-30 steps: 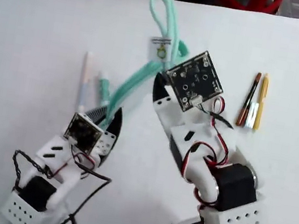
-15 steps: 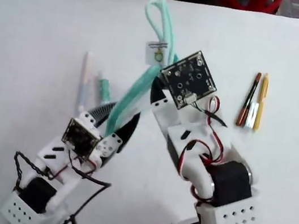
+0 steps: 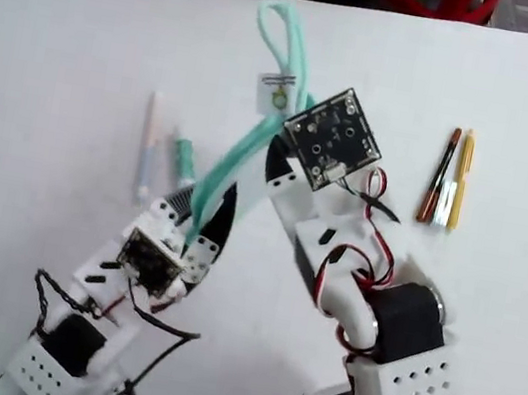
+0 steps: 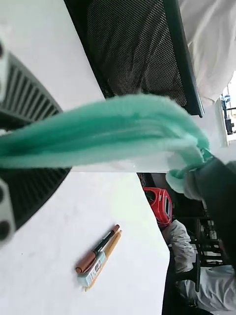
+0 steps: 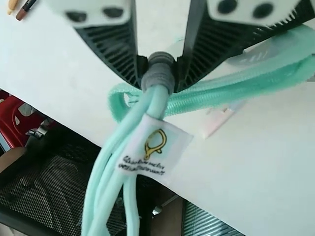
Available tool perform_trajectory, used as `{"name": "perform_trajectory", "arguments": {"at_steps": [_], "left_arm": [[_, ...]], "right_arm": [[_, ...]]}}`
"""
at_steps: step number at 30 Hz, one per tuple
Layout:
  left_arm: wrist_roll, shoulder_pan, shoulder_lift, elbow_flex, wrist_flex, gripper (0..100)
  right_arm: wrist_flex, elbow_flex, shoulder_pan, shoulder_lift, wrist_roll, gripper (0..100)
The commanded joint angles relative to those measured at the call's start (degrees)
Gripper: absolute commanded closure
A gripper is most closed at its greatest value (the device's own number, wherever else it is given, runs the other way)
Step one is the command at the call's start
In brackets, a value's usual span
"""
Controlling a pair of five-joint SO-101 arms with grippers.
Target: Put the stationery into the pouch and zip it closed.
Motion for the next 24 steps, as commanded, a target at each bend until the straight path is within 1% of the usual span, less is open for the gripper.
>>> {"name": "perform_trajectory", "arguments": {"at_steps": [1,4,7,9,14,18,19,21,24], "left_arm": [[-0.5,-0.8,0.0,-4.7,1.9,98],[-0.9,-1.7,0.0,-7.0,4.0,98],[-1.1,-1.5,0.2,-6.1,3.9,98],[-1.1,-1.4,0.2,-5.0,2.4,98],[-1.8,-1.5,0.3,-4.5,2.0,98],[-1.9,-1.9,0.3,-3.8,2.0,98],[-2.1,-1.9,0.3,-3.3,1.7,98],[-2.2,-1.9,0.3,-2.7,1.7,98],[-2.2,-1.9,0.3,-2.7,2.0,98]], "right_arm": [[-0.6,-0.4,1.4,-1.2,0.3,98.1],[-0.3,-1.2,1.0,-2.2,0.3,98.1],[0.9,-2.8,-2.0,-4.8,0.4,98.1],[2.3,-3.9,-5.6,-6.6,0.7,98.1],[6.4,-5.6,-17.7,-9.0,0.8,98.1],[8.8,-4.0,-23.1,-8.7,1.0,98.1],[8.8,-4.0,-24.0,-8.6,1.5,98.1],[8.8,-4.0,-25.5,-8.5,4.9,98.1],[8.0,-3.5,-26.1,-8.4,8.5,98.1]]}}
